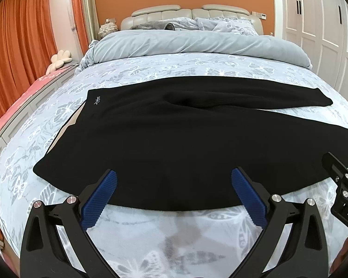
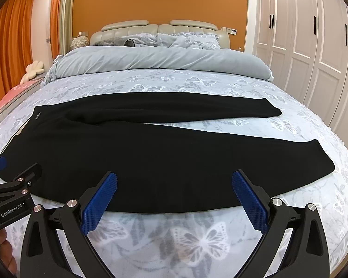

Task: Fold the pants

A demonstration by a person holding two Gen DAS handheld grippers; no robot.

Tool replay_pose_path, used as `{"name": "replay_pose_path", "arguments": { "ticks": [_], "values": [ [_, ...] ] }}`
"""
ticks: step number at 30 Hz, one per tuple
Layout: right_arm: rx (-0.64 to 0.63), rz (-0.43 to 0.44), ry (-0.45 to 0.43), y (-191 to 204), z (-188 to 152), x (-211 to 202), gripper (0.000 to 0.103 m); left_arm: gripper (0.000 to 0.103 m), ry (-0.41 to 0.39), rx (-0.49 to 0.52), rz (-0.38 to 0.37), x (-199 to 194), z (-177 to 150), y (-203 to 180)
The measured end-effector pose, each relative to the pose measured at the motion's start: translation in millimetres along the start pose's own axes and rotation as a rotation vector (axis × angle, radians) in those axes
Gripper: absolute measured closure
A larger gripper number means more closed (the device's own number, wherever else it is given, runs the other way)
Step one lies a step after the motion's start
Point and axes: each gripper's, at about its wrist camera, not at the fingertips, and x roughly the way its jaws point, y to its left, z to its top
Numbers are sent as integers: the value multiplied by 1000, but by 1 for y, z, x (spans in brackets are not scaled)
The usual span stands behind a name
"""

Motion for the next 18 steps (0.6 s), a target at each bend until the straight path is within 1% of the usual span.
{"name": "replay_pose_path", "arguments": {
  "ticks": [18],
  "values": [
    [-2, 0, 1, 1, -1, 0, 5, 5, 9, 8, 4, 2, -3, -3]
  ]
}}
